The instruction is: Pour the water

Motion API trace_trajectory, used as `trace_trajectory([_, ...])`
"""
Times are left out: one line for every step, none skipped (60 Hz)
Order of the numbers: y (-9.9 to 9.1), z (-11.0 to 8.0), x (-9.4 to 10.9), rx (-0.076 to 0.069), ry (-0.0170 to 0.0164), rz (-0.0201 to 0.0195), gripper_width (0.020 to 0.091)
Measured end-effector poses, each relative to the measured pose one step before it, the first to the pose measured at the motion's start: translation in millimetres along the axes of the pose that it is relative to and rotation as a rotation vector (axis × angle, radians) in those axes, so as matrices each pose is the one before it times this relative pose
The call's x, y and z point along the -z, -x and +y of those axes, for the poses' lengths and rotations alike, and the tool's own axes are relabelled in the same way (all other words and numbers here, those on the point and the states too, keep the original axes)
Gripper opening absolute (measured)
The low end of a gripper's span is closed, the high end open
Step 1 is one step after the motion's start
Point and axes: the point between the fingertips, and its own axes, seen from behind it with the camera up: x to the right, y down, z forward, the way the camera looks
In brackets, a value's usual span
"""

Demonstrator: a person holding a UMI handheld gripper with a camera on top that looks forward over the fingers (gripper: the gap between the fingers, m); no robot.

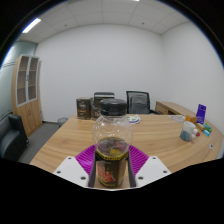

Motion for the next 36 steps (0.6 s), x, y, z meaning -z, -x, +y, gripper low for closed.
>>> trace_trajectory([-0.04, 0.27, 0.62, 0.0030, -0.00197, -0.00285, 0.0449])
trace_trajectory([0.26, 0.17, -0.07, 0.0031, 0.00067, -0.00181, 0.0441])
trace_trajectory([0.70, -0.22, -0.11, 0.0050, -0.00137, -0.00310, 0.0421])
trace_trajectory([0.48, -0.09, 0.05, 0.0040, 0.00023, -0.00348, 0.0419])
trace_trajectory([0.15, -0.20, 0.00, 0.0057, -0.00007, -0.00266, 0.0394])
trace_trajectory([0.27, -0.37, 0.06, 0.0039, 0.00091, -0.00137, 0.0395])
trace_trajectory([-0.06, -0.23, 0.28, 0.0052, 0.00189, -0.00162, 0.0374])
trace_trajectory([-0.11, 0.05, 1.53, 0.0036, 0.00039, -0.00393, 0.0372])
trace_trajectory([-0.27, -0.05, 0.43, 0.0025, 0.00221, -0.00178, 0.0371])
trace_trajectory([0.09, -0.09, 0.25, 0.0025, 0.00275, -0.00337, 0.0370])
trace_trajectory([0.13, -0.27, 0.37, 0.0020, 0.00260, -0.00381, 0.0371])
trace_trajectory([0.18, -0.40, 0.34, 0.0014, 0.00239, -0.00422, 0.0371])
trace_trajectory([-0.04, -1.76, 0.82, -0.0019, 0.00155, -0.00451, 0.0372])
trace_trajectory([-0.27, -2.82, 1.04, -0.0053, -0.00173, -0.00359, 0.0372])
trace_trajectory([1.17, -5.00, -1.59, -0.0068, -0.00384, -0.00077, 0.0371])
trace_trajectory([-2.74, -3.58, 1.22, -0.0088, -0.00570, -0.00459, 0.0371])
trace_trajectory([-1.70, -4.98, 1.35, -0.0100, -0.00462, -0.00332, 0.0371])
trace_trajectory([-1.58, -5.55, 1.23, -0.0139, -0.00419, -0.00460, 0.0371])
trace_trajectory([-1.30, -6.08, 0.84, -0.0184, -0.00468, -0.00713, 0.0372])
trace_trajectory([-1.07, -6.48, 0.83, -0.0234, -0.00477, -0.01044, 0.0371])
trace_trajectory([-1.02, -7.16, 0.57, -0.0292, -0.00493, -0.01226, 0.0370])
trace_trajectory([-1.46, -7.79, 0.47, -0.0358, -0.00549, -0.01118, 0.0371])
trace_trajectory([0.81, -8.01, -2.19, -0.0401, -0.00640, -0.00762, 0.0372])
trace_trajectory([-3.97, -9.92, -0.66, -0.0443, -0.00388, -0.01414, 0.0371])
trace_trajectory([-1.65, -9.48, 0.30, -0.0429, -0.00627, -0.01565, 0.0371])
trace_trajectory([-1.76, -9.86, -0.21, -0.0425, -0.00701, -0.01647, 0.0371])
trace_trajectory([-2.08, -10.51, -0.64, -0.0454, -0.00856, -0.01574, 0.0371])
trace_trajectory([-2.06, -10.61, -0.46, -0.0478, -0.00865, -0.01539, 0.0370])
trace_trajectory([-1.78, -10.72, -1.37, -0.0476, -0.00767, -0.01677, 0.0370])
trace_trajectory([-1.88, -10.80, -1.30, -0.0458, -0.00703, -0.01840, 0.0370])
trace_trajectory([4.22, -10.35, -2.80, -0.0446, -0.00399, -0.01005, 0.0370])
trace_trajectory([-6.55, -9.23, -3.61, -0.0436, -0.01179, -0.02273, 0.0371])
trace_trajectory([-3.10, -10.83, -1.52, -0.0461, -0.00879, -0.01693, 0.0371])
trace_trajectory([-2.79, -11.21, -1.55, -0.0459, -0.00781, -0.01682, 0.0372])
trace_trajectory([-2.50, -11.29, -1.69, -0.0459, -0.00729, -0.01710, 0.0371])
trace_trajectory([-2.58, -11.04, -1.84, -0.0457, -0.00654, -0.01753, 0.0370])
